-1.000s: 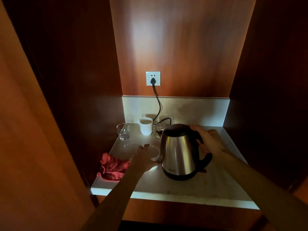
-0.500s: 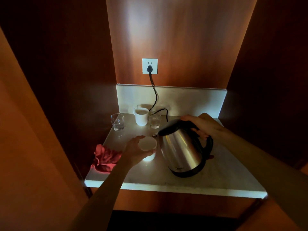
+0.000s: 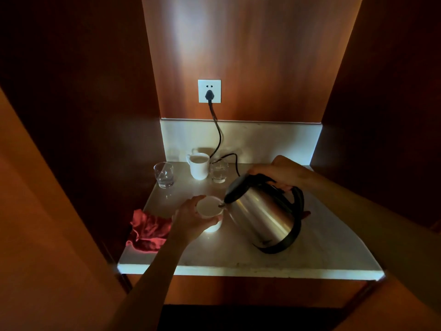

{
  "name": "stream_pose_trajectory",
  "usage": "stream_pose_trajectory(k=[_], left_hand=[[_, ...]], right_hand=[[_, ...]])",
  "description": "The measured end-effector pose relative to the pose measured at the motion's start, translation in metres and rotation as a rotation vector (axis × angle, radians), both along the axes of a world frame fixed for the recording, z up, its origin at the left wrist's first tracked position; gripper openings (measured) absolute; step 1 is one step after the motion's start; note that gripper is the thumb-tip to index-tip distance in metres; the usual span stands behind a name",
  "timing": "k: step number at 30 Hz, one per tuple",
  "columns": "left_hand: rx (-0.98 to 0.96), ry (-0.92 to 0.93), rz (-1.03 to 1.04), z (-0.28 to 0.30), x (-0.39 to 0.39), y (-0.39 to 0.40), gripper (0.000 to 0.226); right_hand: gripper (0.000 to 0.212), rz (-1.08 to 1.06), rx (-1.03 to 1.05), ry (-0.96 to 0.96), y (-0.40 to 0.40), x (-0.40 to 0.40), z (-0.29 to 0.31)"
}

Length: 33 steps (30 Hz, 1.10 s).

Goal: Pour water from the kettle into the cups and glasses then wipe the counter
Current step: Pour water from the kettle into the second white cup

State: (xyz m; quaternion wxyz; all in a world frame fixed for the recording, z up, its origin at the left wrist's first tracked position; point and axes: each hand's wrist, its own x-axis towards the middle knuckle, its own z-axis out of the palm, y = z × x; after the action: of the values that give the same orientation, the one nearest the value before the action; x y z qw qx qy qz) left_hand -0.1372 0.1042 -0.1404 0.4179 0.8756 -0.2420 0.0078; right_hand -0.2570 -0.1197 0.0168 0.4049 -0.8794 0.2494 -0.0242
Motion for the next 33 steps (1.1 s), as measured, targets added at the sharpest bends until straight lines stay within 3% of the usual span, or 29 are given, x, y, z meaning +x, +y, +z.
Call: stream_pose_trajectory(k=[18, 33], left_hand=[[-0.060, 0.070, -0.012, -0.003, 0.004, 0.000, 0.090], [-0.051, 0.041, -0.020, -0.009, 0.006, -0.001, 0.090]], right_hand=[[0.059, 0.156, -0.262, 0.166, 0.001, 0.034, 0.021], [0.059, 0.225, -0.357, 0.244, 0.013, 0.051, 0.037]])
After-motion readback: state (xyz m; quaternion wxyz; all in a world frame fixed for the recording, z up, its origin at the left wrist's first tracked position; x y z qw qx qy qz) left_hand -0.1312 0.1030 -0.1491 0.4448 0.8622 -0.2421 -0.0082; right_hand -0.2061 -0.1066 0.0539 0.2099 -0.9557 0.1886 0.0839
